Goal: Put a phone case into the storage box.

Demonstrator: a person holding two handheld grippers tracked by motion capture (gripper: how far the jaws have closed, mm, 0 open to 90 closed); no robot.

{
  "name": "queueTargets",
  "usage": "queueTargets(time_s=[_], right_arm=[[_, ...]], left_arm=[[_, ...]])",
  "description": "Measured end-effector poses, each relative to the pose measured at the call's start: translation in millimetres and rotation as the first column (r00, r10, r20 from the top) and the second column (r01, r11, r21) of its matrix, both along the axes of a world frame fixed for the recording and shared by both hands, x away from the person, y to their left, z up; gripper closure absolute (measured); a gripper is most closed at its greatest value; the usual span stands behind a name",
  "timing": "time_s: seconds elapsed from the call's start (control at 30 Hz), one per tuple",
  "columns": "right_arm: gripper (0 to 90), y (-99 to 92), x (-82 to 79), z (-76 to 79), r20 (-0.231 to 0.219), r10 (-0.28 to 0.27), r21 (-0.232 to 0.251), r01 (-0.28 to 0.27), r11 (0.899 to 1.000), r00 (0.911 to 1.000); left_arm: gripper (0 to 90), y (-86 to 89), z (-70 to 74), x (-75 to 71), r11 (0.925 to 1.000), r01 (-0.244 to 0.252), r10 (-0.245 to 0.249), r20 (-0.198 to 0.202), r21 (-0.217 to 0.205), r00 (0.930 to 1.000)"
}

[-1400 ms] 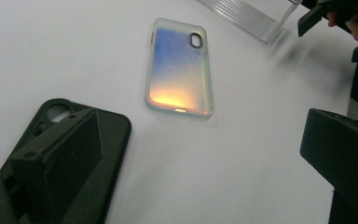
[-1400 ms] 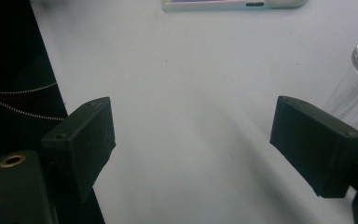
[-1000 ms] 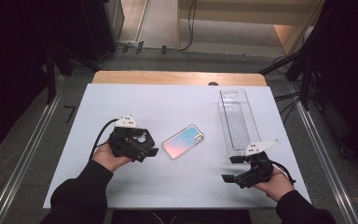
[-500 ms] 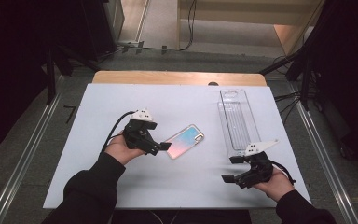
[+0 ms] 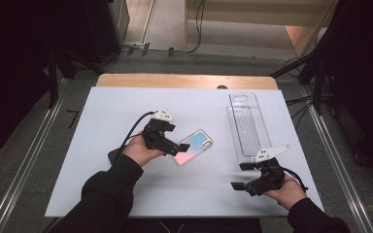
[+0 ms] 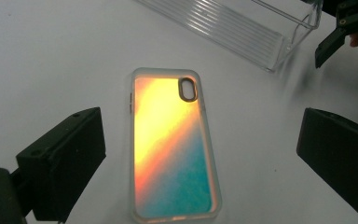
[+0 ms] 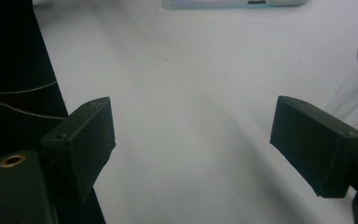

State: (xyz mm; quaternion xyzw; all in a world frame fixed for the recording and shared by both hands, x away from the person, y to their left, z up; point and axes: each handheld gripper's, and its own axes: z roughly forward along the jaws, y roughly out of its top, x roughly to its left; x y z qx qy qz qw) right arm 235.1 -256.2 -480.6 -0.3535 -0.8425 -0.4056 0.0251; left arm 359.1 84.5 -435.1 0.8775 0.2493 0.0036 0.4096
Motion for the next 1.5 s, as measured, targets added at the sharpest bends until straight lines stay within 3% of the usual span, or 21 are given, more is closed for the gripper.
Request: queueTargets(time_s=[0.53, 0.93, 1.1, 1.5], right_arm=[[12.0, 0.4, 0.3, -0.7, -0.005, 0.002, -0.002, -0.002, 1.000, 1.0000], [12.0, -0.1, 0.3, -0.9, -0.005, 0.002, -0.002, -0.002, 1.000, 1.0000], [12.0, -0.3, 0.1, -0.7, -0.003, 0.002, -0.002, -0.002, 1.000, 1.0000], [12.0, 0.1, -0.2, -0.6, -0.004, 0.005, -0.011, -0.005, 1.000, 1.0000]], left_arm=[[1.8, -29.1, -15.2, 12.3, 0.9999, 0.001, -0.001, 0.002, -0.012, 1.0000], [1.7, -29.6, -21.9, 11.8, 1.0000, 0.000, 0.000, -0.003, -0.001, 1.0000], [1.8, -31.2, -28.7, 9.4, 0.9997, -0.005, 0.005, -0.007, -0.023, 1.0000], [1.7, -32.1, -44.8, 7.7, 0.9997, -0.009, 0.009, 0.004, 0.023, 1.0000]])
